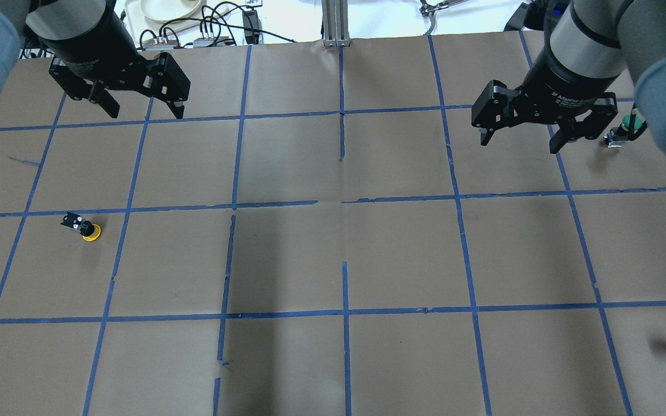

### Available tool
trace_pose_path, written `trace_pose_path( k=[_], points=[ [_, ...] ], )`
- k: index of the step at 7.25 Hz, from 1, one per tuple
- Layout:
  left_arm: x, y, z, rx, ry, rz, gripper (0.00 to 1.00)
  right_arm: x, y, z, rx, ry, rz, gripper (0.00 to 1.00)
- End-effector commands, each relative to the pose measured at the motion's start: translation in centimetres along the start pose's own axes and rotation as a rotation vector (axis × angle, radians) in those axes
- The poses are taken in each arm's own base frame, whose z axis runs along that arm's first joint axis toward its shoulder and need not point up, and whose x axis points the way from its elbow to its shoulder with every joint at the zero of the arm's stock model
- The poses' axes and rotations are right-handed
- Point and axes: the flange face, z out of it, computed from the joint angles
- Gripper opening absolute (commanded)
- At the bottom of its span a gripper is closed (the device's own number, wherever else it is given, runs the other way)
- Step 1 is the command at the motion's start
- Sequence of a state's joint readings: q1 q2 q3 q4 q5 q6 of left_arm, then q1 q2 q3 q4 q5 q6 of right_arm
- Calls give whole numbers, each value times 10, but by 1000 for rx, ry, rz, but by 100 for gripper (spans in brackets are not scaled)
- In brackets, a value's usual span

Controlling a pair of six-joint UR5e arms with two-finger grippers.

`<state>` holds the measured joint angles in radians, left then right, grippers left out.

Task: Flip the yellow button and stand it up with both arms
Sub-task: 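Move the left gripper down toward the yellow button lying on its side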

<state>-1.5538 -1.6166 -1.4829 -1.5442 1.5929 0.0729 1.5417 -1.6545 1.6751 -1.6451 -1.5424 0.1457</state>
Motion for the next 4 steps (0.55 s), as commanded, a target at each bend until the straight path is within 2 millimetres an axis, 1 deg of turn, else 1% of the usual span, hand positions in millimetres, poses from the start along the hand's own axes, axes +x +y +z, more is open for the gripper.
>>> trace_pose_path(
  k=[1,2,3,4],
  points=[
    [-1,8,-1,-29,-5,0,100,0,-1,0,2,1,2,100],
    [-3,10,-1,-42,-4,-4,100,0,-1,1,-1,1,0,100],
    [-15,8,10,-79,-4,-25,100,0,-1,1,-1,6,0,100],
    [-36,6,19,-110,0,-44,100,1,-1,1,0,9,0,100]
  ],
)
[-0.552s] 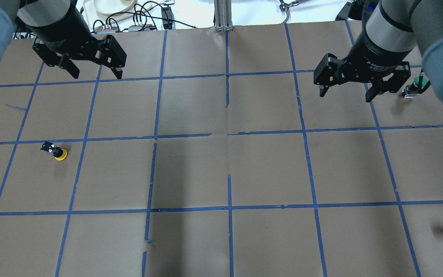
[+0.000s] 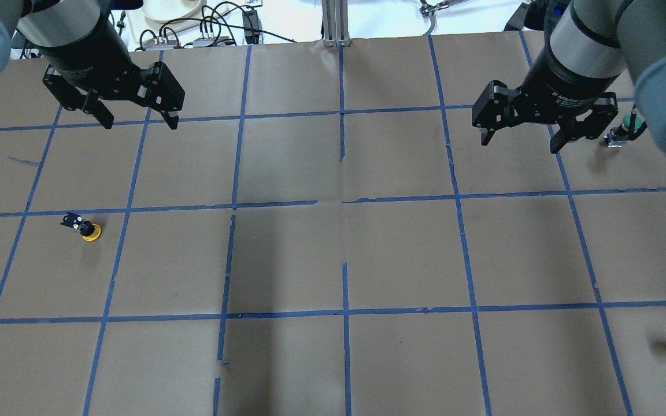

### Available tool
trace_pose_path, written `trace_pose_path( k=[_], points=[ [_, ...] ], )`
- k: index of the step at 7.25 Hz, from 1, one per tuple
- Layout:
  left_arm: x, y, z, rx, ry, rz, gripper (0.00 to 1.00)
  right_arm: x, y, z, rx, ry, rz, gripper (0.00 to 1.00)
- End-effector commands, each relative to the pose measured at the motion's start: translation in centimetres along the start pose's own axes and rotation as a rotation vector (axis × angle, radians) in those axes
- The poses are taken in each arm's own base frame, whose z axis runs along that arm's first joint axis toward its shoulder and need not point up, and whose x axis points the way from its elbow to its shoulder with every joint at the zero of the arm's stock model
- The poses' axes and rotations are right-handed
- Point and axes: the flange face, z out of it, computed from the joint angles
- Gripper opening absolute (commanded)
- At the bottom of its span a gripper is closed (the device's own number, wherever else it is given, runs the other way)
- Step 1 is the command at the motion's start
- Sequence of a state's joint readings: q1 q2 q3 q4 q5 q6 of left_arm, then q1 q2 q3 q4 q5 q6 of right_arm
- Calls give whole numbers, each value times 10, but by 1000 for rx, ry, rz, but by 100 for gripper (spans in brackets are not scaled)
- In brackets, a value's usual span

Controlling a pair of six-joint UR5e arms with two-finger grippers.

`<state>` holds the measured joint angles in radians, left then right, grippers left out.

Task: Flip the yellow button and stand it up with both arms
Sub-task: 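Move the left gripper down toward the yellow button lying on its side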

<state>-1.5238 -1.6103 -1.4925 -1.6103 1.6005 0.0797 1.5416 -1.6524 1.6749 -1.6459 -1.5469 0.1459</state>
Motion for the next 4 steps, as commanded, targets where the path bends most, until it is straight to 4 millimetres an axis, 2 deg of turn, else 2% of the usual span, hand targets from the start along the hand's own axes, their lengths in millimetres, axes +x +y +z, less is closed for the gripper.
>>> trace_pose_path(
  k=[1,2,3,4],
  points=[
    [-50,-3,24,-69,10,-46,100,1,0,0,0,6,0,100],
    [-77,-1,47,-107,24,-46,100,0,-1,2,-4,5,1,100],
    [-103,2,63,-119,38,31,100,0,-8,13,-25,8,2,100],
    [-132,4,82,-131,59,76,100,-1,-9,13,-26,8,2,100]
  ],
)
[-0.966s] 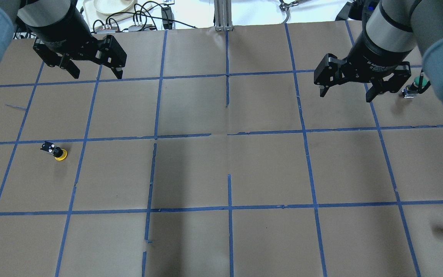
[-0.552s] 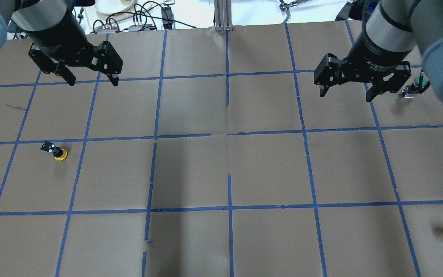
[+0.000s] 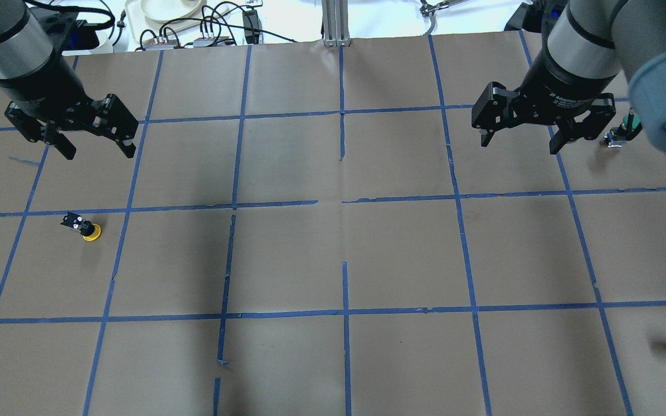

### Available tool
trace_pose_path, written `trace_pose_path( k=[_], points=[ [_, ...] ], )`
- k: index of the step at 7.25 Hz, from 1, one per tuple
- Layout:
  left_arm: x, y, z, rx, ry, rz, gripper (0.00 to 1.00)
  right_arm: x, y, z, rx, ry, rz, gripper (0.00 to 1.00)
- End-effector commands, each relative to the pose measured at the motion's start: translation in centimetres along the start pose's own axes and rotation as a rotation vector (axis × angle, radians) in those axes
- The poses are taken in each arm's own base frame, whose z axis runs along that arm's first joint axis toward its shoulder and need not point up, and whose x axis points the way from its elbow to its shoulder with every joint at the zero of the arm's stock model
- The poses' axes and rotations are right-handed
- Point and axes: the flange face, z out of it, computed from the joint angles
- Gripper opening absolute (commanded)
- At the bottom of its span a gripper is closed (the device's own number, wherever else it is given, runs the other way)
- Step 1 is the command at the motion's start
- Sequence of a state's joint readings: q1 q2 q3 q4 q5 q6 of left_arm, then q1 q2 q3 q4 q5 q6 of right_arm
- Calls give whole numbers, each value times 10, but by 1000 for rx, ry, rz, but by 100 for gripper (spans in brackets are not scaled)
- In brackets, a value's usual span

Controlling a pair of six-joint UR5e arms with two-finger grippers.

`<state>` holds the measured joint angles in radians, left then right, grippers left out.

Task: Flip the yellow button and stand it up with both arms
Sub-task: 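Move the left gripper down toward the yellow button lying on its side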

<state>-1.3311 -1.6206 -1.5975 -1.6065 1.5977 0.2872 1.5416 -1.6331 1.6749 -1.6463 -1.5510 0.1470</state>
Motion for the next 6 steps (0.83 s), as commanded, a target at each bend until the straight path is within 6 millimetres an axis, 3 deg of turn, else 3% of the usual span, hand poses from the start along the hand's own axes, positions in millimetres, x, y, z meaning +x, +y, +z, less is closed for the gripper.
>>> trace_pose_path(
  k=[1,4,6],
  points=[
    [-61,2,45,6,18,56,100,0,-3,6,-12,5,2,100],
    [-118,6,121,122,-56,185,100,0,-6,9,-20,3,8,100],
    [-137,-3,145,112,-59,299,99,1,-7,10,-19,6,5,100]
  ],
)
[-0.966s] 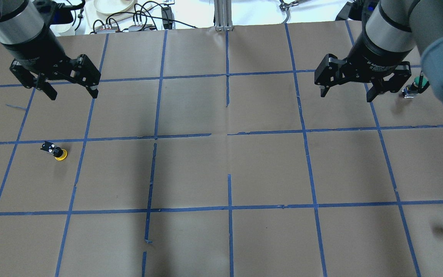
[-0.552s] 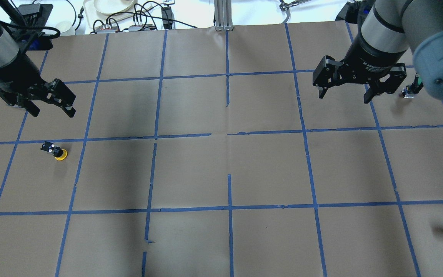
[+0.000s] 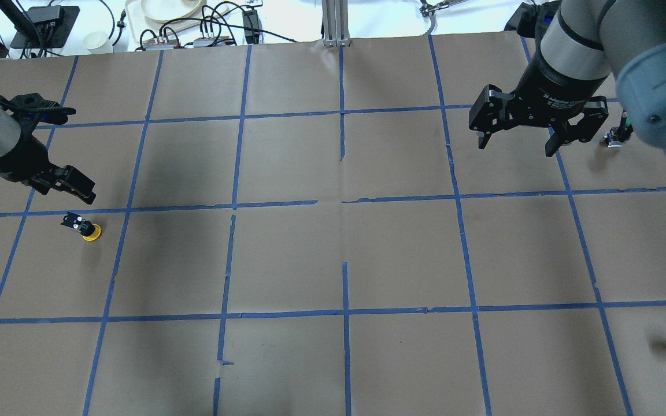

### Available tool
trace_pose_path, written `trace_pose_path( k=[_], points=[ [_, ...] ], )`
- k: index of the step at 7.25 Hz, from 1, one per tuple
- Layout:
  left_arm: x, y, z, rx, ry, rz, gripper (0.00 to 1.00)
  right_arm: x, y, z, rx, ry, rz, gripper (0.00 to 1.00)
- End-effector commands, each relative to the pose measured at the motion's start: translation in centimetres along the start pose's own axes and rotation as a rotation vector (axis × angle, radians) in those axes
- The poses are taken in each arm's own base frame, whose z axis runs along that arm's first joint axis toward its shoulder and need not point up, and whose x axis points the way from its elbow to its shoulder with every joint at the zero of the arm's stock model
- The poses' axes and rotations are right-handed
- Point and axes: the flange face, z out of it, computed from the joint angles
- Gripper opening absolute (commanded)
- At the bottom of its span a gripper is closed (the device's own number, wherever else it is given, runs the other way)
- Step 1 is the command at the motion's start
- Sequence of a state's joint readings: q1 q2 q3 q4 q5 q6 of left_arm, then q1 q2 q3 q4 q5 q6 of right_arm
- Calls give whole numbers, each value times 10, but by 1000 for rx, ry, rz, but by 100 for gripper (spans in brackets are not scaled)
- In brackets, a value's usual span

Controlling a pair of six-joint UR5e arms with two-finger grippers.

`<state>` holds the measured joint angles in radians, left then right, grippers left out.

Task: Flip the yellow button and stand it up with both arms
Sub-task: 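Move the left gripper down toward the yellow button lying on its side, then close the left gripper on the yellow button's dark body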

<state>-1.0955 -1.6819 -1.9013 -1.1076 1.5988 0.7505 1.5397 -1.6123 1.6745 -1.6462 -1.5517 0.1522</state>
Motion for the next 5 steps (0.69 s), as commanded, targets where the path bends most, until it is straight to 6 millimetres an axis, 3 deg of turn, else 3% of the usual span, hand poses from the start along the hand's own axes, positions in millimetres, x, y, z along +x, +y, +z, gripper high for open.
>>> trace_pose_path(
  k=[1,3,5],
  points=[
    [-28,6,29,-9,18,101,99,6,-3,-1,2,-4,25,100],
    [-34,11,39,-18,39,118,98,33,-14,-5,19,-15,94,100],
    [-49,12,56,-27,50,100,98,34,-15,-3,12,-20,120,100]
  ],
)
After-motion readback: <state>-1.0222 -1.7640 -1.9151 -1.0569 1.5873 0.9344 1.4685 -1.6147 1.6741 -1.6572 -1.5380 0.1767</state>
